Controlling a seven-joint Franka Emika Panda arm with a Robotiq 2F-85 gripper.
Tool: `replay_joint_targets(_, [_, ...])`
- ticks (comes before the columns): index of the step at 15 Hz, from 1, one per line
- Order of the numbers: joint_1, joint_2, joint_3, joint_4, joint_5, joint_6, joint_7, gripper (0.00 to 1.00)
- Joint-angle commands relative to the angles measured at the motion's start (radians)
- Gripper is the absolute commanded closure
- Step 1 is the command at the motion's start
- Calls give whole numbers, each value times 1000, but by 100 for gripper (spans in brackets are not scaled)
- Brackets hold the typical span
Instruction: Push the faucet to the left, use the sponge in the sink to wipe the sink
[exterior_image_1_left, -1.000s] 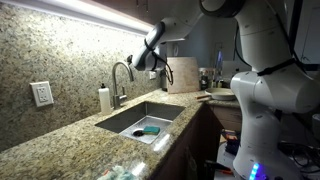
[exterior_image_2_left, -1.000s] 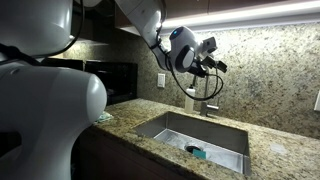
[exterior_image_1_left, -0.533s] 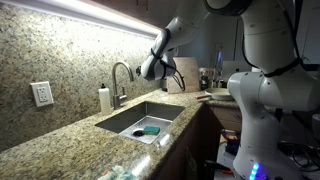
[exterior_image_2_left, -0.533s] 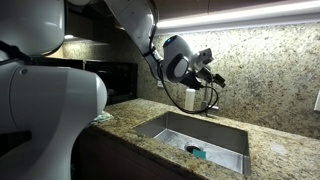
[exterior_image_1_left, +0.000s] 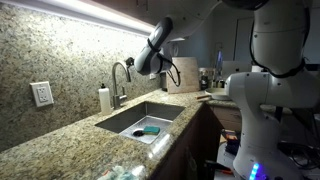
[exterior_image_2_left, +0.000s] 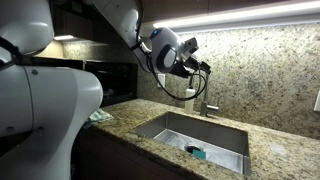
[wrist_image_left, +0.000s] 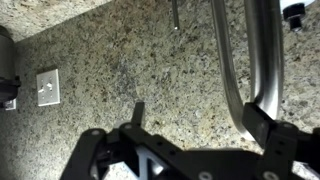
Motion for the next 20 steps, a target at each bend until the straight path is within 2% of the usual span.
replay_joint_targets(1, [72,25,-42,-47,-8,4,35,0])
replay_joint_targets(3, [95,33,-61,-51,-7,4,40,0])
replay_joint_targets(7, [123,45,-50,-11,22,1,27,0])
replay_joint_targets(13, [80,37,81,10,16,1,23,0])
replay_joint_targets(15, [78,59,76,-9,36,2,20,0])
replay_joint_targets(19, [103,92,5,-21,79,2,26,0])
replay_joint_targets(20, [86,48,38,-17,44,1,10,0])
